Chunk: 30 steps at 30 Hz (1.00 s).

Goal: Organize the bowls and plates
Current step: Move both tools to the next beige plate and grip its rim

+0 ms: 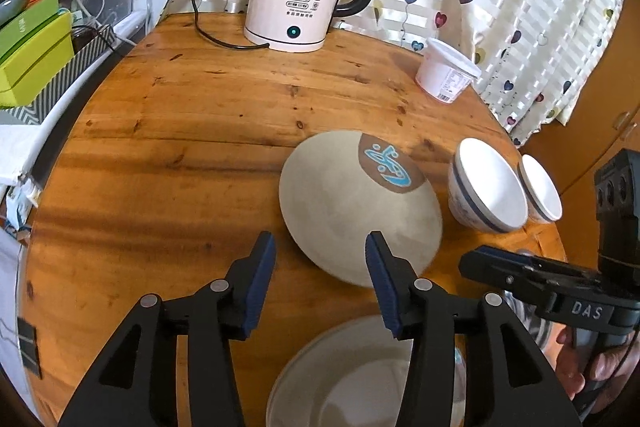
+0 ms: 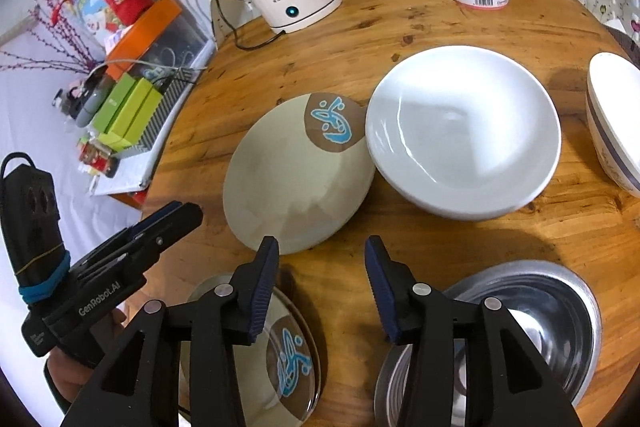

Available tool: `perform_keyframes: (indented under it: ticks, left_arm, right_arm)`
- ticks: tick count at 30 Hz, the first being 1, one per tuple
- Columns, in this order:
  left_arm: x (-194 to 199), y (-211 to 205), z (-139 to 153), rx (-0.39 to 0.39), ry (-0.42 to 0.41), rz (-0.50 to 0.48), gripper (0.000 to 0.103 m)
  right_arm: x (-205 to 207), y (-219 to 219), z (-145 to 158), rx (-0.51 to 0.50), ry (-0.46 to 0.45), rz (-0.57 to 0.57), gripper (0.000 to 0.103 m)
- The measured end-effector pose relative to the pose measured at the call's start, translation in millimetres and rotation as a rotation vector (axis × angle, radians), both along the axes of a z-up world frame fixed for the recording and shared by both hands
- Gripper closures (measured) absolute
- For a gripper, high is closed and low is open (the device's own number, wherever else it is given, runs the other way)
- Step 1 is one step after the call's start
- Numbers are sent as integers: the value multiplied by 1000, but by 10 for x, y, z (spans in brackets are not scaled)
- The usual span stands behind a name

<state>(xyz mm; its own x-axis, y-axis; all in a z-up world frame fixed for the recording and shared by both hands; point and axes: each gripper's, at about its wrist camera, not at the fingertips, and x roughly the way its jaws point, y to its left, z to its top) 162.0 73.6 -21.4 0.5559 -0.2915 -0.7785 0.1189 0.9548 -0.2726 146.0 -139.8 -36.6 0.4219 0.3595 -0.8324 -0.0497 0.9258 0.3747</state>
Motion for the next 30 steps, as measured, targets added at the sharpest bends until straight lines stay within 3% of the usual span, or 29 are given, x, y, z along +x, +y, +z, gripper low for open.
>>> perform_keyframes:
  ticks: [30]
  left_arm:
    - [534,6,-339,-17,75,-24,55]
  right_arm:
    - [348,51,-236,-43,62,-48,59]
